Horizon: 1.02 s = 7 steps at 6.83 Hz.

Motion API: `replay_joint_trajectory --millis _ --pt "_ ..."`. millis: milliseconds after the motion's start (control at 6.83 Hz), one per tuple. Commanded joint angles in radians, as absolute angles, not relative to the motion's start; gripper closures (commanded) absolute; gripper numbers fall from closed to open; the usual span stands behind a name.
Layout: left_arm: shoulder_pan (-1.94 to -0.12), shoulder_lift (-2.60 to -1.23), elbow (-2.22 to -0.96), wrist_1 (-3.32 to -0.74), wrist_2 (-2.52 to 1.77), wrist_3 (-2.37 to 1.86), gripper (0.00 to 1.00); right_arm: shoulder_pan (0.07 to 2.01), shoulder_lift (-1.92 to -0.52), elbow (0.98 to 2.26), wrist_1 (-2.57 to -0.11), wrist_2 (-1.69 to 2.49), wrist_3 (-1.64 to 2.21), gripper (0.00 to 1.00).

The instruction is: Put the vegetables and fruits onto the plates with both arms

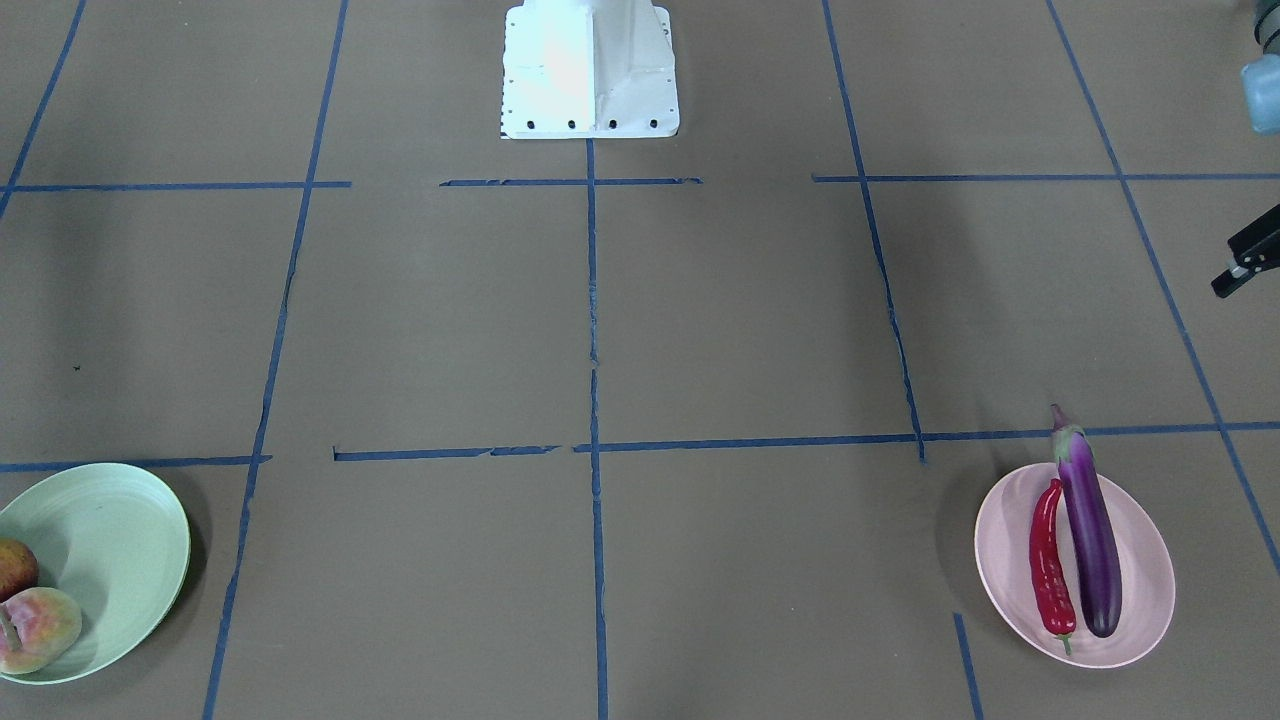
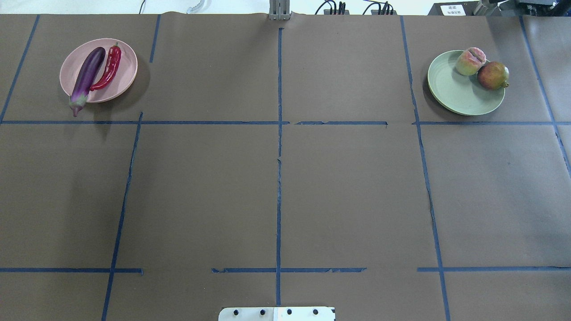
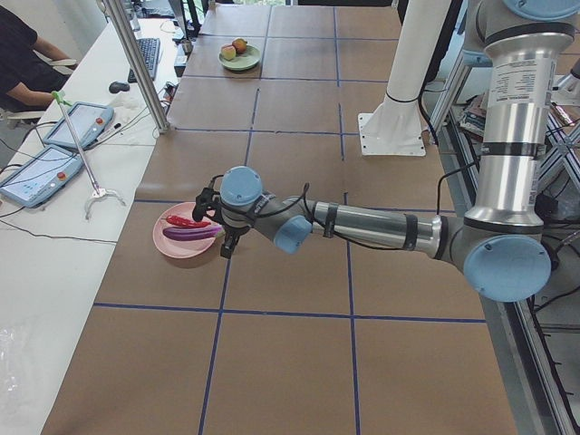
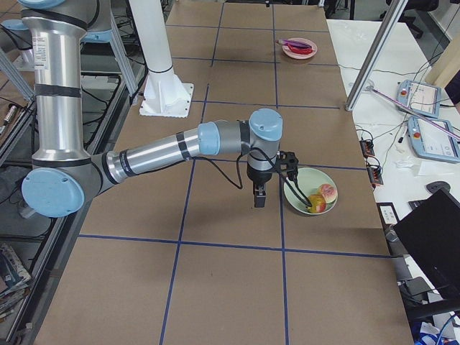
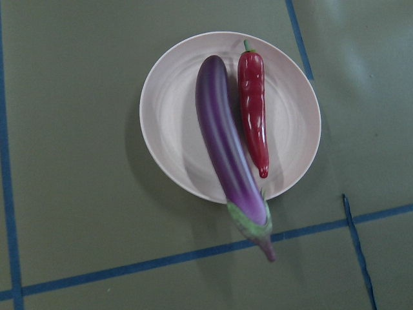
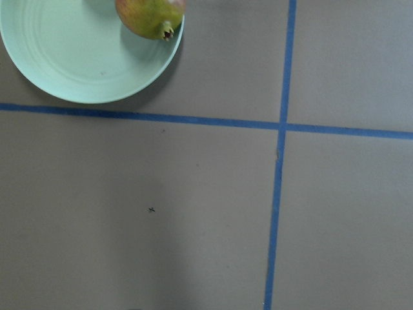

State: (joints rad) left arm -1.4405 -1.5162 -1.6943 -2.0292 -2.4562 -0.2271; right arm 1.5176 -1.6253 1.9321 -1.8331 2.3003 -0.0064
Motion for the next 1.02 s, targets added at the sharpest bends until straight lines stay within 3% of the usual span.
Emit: replay_joint_trajectory --millis 0,293,878 --pt "-1.515 -1.379 -1.843 -1.76 -2.456 -0.022 0.01 1.572 -1.733 1.945 -1.852 2.337 -0.115 0.0" --pt "-1.658 -1.351 -1.9 -1.466 -2.451 0.278 0.01 1.58 -1.79 1.993 -1.847 2.378 -0.117 0.0" --pt "-1.672 -1.206 -1.996 -1.465 -2.407 0.37 0.0 1.58 -1.807 2.016 -1.847 2.372 -0.118 0.0"
